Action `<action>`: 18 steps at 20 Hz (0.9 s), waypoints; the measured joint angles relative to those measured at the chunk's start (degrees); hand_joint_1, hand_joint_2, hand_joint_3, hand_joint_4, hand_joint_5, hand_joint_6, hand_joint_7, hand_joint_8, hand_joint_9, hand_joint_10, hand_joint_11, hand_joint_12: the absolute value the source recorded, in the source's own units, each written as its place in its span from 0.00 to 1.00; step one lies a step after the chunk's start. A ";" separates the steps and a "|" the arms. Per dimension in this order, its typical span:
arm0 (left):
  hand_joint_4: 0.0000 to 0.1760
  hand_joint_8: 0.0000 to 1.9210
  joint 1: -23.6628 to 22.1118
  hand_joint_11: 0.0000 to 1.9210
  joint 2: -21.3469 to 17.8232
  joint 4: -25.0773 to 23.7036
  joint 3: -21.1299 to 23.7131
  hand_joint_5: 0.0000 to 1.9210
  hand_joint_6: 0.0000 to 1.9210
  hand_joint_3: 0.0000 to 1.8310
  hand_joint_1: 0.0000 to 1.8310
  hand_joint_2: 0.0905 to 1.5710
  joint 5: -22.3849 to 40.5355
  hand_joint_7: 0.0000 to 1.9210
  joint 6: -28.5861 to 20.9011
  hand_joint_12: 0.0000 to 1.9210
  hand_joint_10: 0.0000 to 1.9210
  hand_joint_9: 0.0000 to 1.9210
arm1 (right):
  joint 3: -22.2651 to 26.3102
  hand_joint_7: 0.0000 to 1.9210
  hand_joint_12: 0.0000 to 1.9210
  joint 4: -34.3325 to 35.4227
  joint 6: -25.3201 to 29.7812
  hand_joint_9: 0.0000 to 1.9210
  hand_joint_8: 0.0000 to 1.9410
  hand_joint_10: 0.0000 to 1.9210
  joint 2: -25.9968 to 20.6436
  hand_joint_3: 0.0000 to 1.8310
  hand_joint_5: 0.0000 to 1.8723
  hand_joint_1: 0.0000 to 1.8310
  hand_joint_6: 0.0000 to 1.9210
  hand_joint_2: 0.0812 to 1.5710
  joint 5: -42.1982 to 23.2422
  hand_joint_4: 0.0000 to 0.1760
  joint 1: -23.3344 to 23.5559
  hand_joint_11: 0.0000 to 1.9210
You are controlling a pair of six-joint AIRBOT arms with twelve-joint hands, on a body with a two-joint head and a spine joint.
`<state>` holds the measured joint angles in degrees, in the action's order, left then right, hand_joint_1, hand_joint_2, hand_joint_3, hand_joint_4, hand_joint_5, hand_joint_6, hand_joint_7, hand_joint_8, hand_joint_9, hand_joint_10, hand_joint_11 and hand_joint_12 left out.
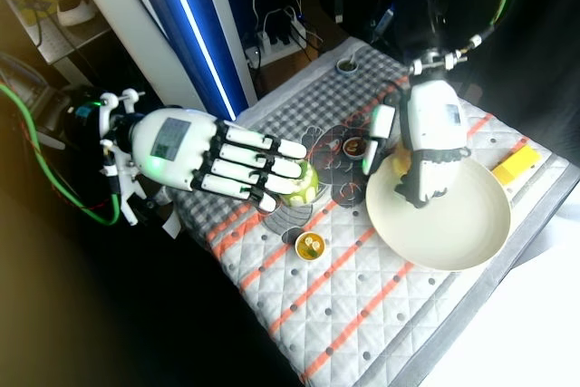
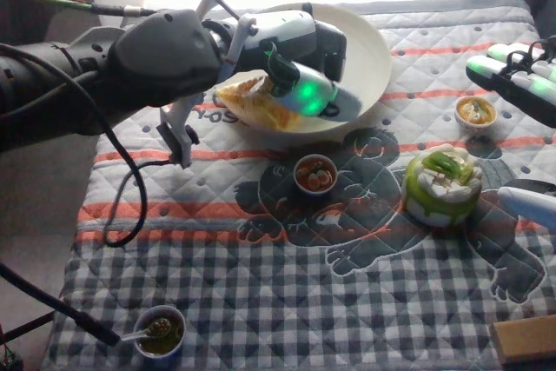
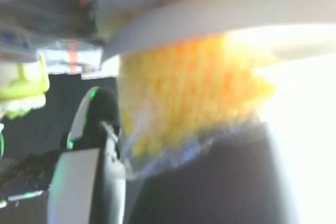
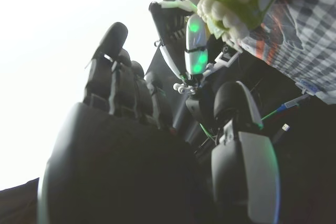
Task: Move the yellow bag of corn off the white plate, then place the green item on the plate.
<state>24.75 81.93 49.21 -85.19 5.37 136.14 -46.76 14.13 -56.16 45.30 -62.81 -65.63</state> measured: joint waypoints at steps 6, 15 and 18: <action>0.04 0.97 -0.07 0.56 -1.51 -3.50 2.12 0.45 0.57 0.00 0.54 0.71 1.16 0.43 -3.50 1.00 1.00 0.50 | 0.00 0.01 0.47 0.24 0.00 0.03 0.00 0.00 0.00 0.00 0.02 0.29 0.00 0.80 0.02 0.08 -0.07 0.00; 0.00 1.00 -0.90 0.63 -6.58 -11.89 8.44 0.18 0.97 0.39 0.58 0.69 3.39 0.37 -5.95 1.00 1.00 0.56 | -0.04 0.02 0.50 1.09 0.02 0.03 0.00 0.00 0.04 0.00 0.02 0.28 0.00 0.81 -0.22 0.04 -0.39 0.00; 0.00 1.00 -1.60 0.63 -8.70 -13.75 9.62 0.18 0.97 0.40 0.58 0.69 3.23 0.37 -5.95 1.00 1.00 0.56 | -0.04 0.01 0.47 1.27 0.04 0.03 0.00 0.00 0.07 0.00 0.01 0.27 0.00 0.81 -0.37 0.07 -0.57 0.00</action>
<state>23.16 73.23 35.46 -75.57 8.60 130.19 -46.81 15.40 -56.12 45.36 -63.18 -66.19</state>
